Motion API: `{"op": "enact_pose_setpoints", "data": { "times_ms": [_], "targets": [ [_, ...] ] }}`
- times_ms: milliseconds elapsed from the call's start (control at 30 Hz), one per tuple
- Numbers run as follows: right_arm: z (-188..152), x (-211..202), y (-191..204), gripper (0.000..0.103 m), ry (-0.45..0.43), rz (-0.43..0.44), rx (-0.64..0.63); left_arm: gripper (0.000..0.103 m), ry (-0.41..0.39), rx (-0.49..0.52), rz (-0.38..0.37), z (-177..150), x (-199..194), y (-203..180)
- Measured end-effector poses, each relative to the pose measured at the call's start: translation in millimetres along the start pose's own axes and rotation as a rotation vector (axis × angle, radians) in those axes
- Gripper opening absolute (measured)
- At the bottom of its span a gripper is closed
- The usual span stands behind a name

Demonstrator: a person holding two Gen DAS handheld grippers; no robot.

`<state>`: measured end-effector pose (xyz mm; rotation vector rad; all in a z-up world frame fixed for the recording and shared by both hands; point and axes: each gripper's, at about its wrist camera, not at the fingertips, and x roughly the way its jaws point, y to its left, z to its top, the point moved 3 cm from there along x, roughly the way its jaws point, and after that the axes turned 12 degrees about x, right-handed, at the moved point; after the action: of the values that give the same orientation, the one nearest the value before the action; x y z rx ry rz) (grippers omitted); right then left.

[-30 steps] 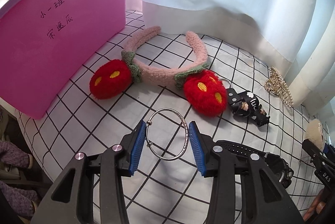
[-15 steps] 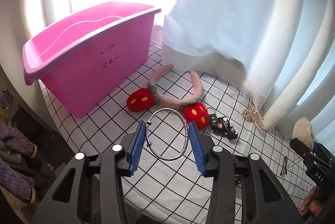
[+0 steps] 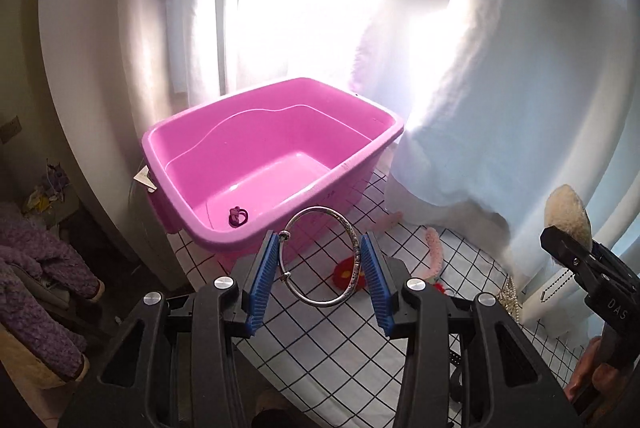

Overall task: Organize jewelry
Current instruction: 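Lift and carry the bangle and purse with both tools over the pink tub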

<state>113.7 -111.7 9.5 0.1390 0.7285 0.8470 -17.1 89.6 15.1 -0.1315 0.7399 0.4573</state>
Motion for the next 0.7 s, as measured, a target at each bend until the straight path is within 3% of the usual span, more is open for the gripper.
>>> {"op": "enact_pose_setpoints", "data": {
  "times_ms": [167,400,700],
  "targets": [
    [42.8,53.5,47.3,0.062,0.022,0.057,-0.024,0.041,0.016,-0.043,0.011,31.9,25.5,46.3],
    [88.4,149.3,93.4,0.062,0.104,0.067,-0.069,0.042,0.075,-0.096,0.037,67.7,81.2,105.3],
    [95.7,264.4,110.0,0.062,0.35,-0.005,-0.129,0.042,0.264,-0.16,-0.019,67.2,165.5,134.2]
  ]
}}
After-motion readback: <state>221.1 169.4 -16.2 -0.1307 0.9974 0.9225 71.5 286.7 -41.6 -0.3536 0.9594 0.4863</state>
